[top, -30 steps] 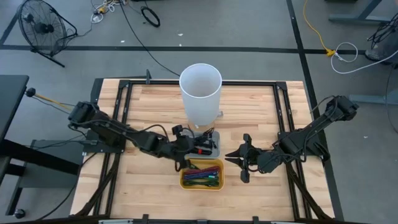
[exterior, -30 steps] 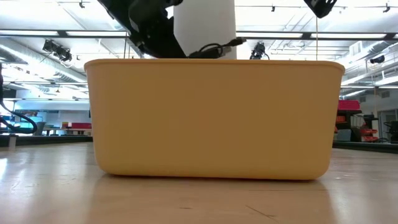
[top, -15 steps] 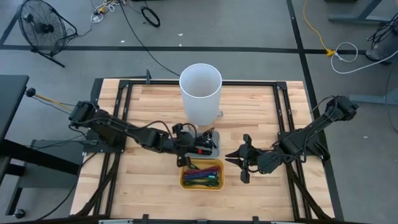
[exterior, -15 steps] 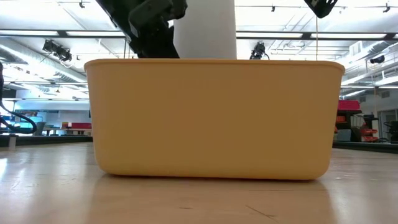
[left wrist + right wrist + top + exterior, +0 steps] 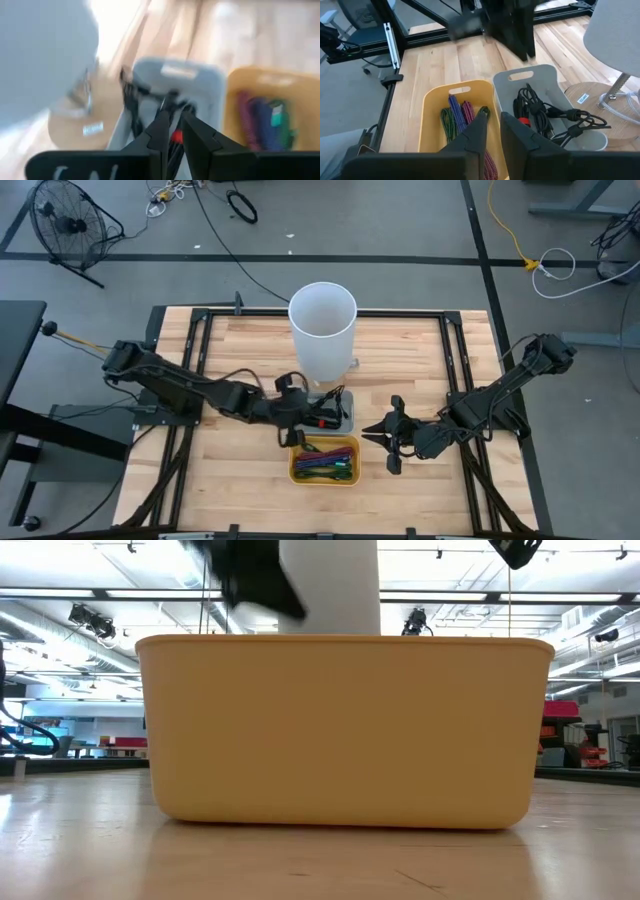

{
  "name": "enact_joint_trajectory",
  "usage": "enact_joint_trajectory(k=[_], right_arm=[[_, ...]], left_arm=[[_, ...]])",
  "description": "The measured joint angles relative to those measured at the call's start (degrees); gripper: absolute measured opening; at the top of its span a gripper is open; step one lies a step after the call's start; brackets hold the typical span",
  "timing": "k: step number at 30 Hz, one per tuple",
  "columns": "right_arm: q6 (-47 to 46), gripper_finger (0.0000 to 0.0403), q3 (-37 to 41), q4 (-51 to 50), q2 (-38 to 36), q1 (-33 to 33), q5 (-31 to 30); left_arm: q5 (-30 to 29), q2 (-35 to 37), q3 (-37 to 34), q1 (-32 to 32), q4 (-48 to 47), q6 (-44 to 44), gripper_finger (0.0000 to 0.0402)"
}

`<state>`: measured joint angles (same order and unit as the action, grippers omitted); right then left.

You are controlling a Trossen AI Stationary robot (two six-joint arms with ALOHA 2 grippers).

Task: Pick & Place USB Port
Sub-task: Return to Home Position

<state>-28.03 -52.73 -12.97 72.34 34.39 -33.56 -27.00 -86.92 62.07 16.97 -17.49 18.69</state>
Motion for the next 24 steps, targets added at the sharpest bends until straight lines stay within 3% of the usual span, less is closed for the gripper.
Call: enact_joint_trajectory(k=[5, 9, 11, 15, 18, 24], right_arm=[[2.3, 0.0058, 0.0, -0.3, 0.0, 0.0, -0.7], [4.8, 0.0058, 0.0, -0.8, 0.0, 0.0, -6.2], [4.7, 0.0058, 0.0, -1.6, 0.0, 0.0, -7.4], [0.9, 0.0058, 0.0, -1.6, 0.0, 0.0, -1.1], [0.9, 0.0058, 0.0, -4.2, -0.8, 0.2, 4.0], [-0.7, 0.0058, 0.1, -11.8, -1.3, 0.0, -12.1]], left_arm=[[-3.6, 7.1, 1.9, 4.3, -0.3, -7.2, 0.0057], [-11.3, 13.8, 2.0, 8.8, -3.0, -10.3, 0.0057], [-12.1, 16.5, 2.0, 11.1, -7.1, -9.6, 0.0057], [-8.8, 20.9, 2.0, 15.7, -16.2, -2.3, 0.0057], [-10.5, 23.2, 2.0, 19.0, -24.6, 5.1, 0.0057], [-30.4, 25.3, -2.4, 28.0, -28.3, 9.1, 0.0057]])
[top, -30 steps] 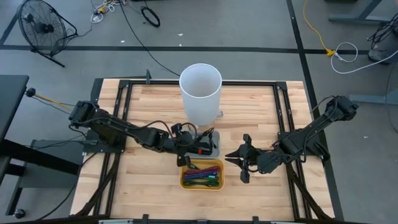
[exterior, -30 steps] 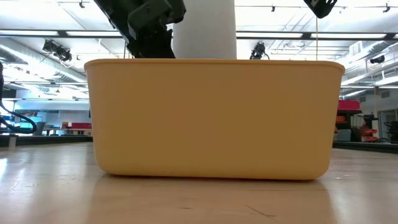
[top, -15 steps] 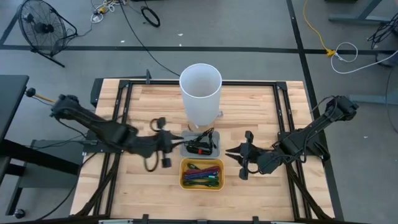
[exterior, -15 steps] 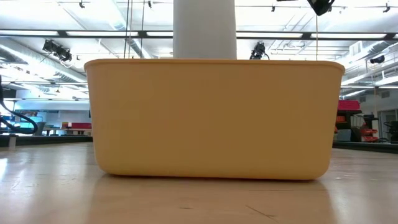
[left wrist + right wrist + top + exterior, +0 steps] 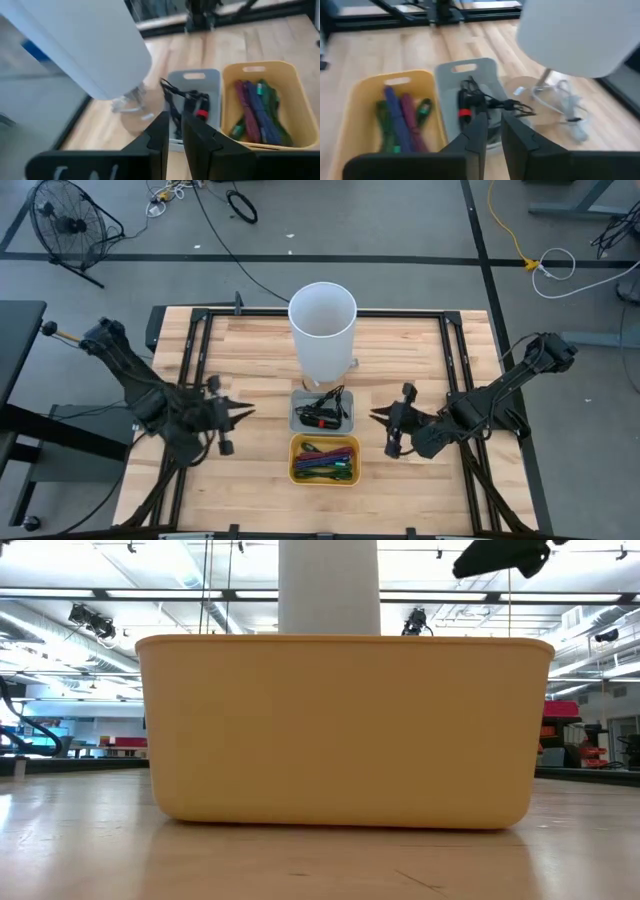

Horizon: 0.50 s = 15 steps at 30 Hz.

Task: Pick & Place USB Port
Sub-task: Return to Home Position

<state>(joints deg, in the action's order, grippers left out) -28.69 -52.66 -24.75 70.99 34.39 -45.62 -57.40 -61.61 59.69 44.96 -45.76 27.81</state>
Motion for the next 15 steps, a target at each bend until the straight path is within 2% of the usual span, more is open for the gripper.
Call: enact_joint_trajectory(k=[3, 6, 10, 15], right_arm=[[0.7, 0.0058, 0.4, 0.3, -1.1, 0.1, 1.1], [2.4, 0.0058, 5.0, 6.6, -4.8, 0.1, 3.2], [10.8, 0.0058, 18.3, 28.1, -13.3, -0.3, 10.4], [19.0, 0.0058, 37.3, 57.6, -24.7, -3.8, 19.0]], left_arm=[[-8.2, 2.4, -5.5, 3.9, 0.2, 4.4, 0.0058], [-11.0, 6.5, -13.2, 7.8, 0.7, 11.0, 0.0058], [-12.3, 11.6, -24.1, 12.8, 10.7, 11.4, 0.0058], [-19.0, 17.7, -34.3, 14.2, 24.6, 5.4, 0.0058]])
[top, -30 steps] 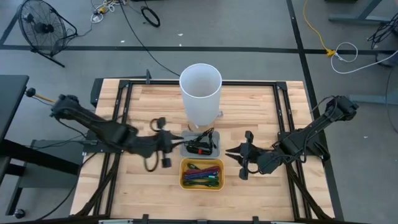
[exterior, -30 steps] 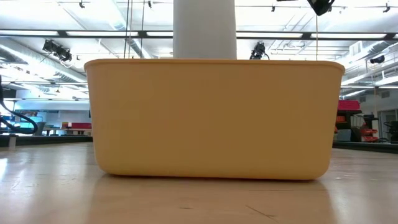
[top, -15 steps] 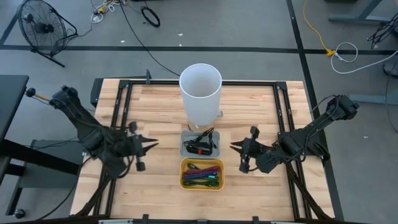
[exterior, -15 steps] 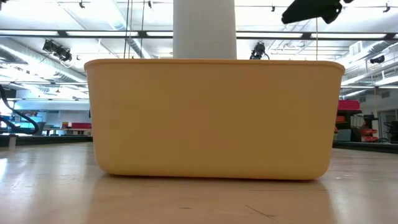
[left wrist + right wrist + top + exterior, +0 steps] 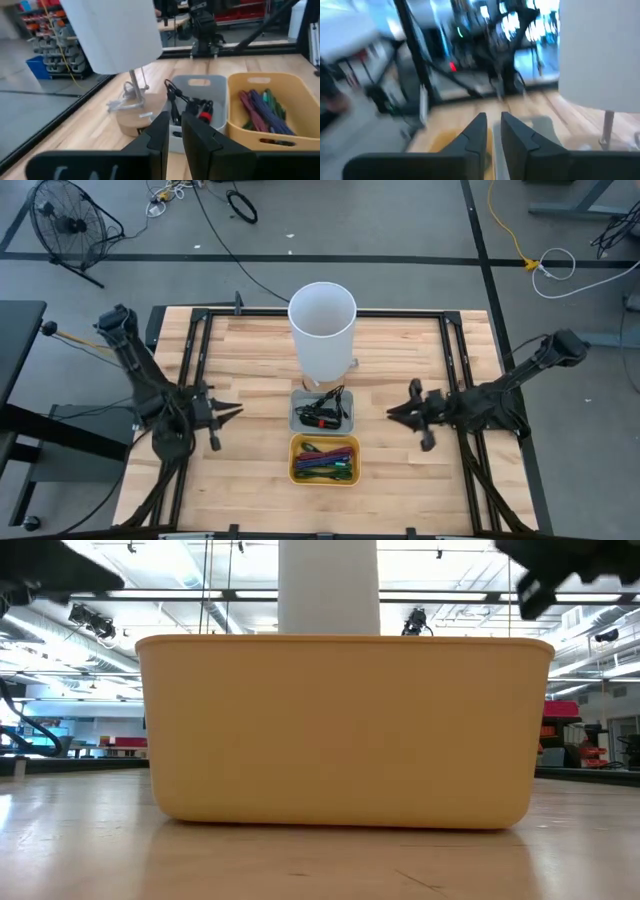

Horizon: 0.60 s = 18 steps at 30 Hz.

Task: Pick & Place USB Port
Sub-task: Return to Home Position

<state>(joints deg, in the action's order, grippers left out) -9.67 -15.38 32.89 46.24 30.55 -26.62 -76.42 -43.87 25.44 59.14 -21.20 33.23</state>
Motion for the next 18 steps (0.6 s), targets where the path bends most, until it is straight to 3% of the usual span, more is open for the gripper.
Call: enact_joint_trajectory(k=[5, 9, 11, 14, 16, 18], right_arm=[[-0.6, 0.0059, 14.4, 16.7, -6.1, -2.9, 4.3], [-2.0, 0.0058, 14.0, 12.5, -7.3, -4.8, 6.3], [0.9, 0.0058, 14.0, 14.1, -7.4, -5.9, 9.5], [3.2, 0.0058, 14.2, 16.1, -7.8, -8.1, 10.8], [2.9, 0.0058, 14.2, 15.5, -7.8, -9.7, 11.1], [1.4, 0.0058, 14.2, 12.8, -7.7, -11.2, 12.2]], left_arm=[[2.5, 5.4, -8.0, -1.8, 8.1, -2.4, 0.0057], [6.0, 8.2, -14.6, -4.5, 22.0, -9.5, 0.0058], [12.2, 9.0, -18.2, -7.6, 34.0, -18.0, 0.0057], [27.8, 9.0, -23.8, -14.9, 56.4, -31.0, 0.0057], [36.9, 9.1, -24.9, -20.9, 61.7, -34.9, 0.0058], [39.8, 9.0, -24.9, -27.1, 61.0, -34.4, 0.0057]])
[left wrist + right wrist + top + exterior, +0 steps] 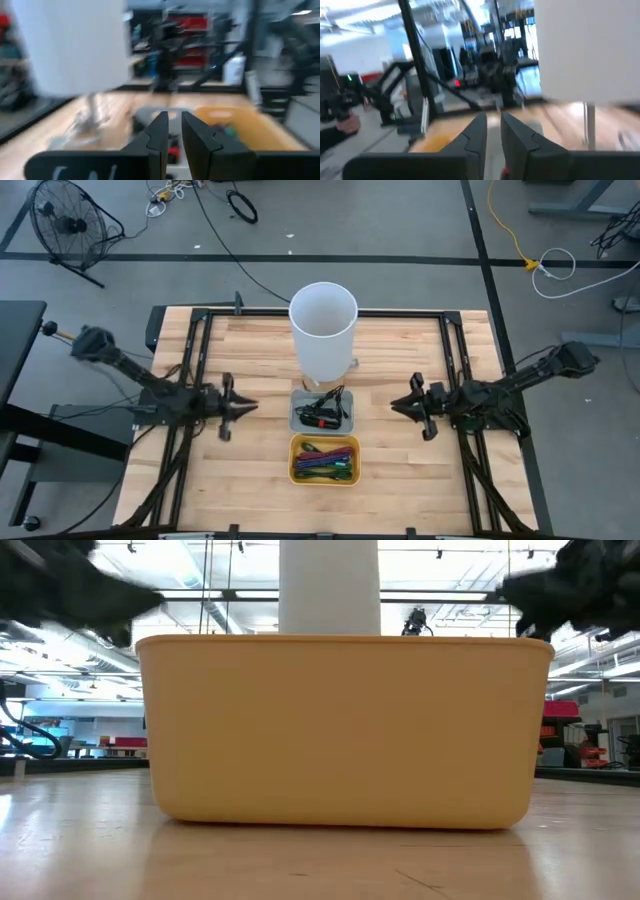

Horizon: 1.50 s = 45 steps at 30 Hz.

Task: Pick & Place USB Port
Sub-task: Return to Home Position

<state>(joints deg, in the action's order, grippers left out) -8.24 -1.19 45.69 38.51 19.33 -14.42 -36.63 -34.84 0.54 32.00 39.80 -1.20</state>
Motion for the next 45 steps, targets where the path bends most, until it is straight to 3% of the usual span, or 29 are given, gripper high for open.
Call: enact_joint_trajectory(k=[3, 6, 8, 10, 13, 17, 21, 28, 41, 45], right_arm=[[-3.1, 0.0058, 0.3, -4.8, 0.0, -2.5, 0.7], [-3.2, 0.0058, 0.3, -4.4, -0.1, -4.9, 4.2], [-1.4, 0.0058, 0.3, -2.0, -0.1, -6.2, 8.2], [0.0, 0.0058, 0.3, -0.1, -0.1, -7.1, 9.2], [1.4, 0.0058, 0.3, -0.7, -0.1, -7.8, 7.4], [1.5, 0.0058, 0.3, -6.3, 0.0, -7.8, -0.2], [-3.1, 0.0058, 0.3, -10.7, 0.0, -7.8, -5.5], [-13.2, 0.0058, 0.3, -10.2, 0.0, -7.8, -6.1], [-13.8, 0.0058, 0.3, -11.0, -0.4, -7.8, -6.1], [-13.8, 0.0058, 0.3, -12.6, -6.2, -7.8, -6.1]], left_arm=[[7.0, -1.2, 0.0, -9.7, -4.8, 5.1, 0.0058], [19.8, -1.1, 0.0, -18.2, -5.6, 8.2, 0.0058], [26.7, -0.9, 0.0, -21.9, -5.7, 8.5, 0.0058], [29.0, -0.3, 0.0, -23.8, -5.9, 9.6, 0.0058], [29.2, -0.3, 0.0, -24.2, -7.3, 9.8, 0.0058], [26.3, -0.4, 0.0, -24.1, -10.9, 9.8, 0.0058], [26.1, -0.4, 0.0, -24.1, -12.7, 14.3, 0.0058], [27.1, -0.4, 0.0, -24.1, -12.4, 18.2, 0.0058], [27.0, 0.1, 0.0, -24.1, -12.8, 18.4, 0.0058], [27.0, 4.6, 0.0, -24.1, -12.8, 18.5, 0.0058]])
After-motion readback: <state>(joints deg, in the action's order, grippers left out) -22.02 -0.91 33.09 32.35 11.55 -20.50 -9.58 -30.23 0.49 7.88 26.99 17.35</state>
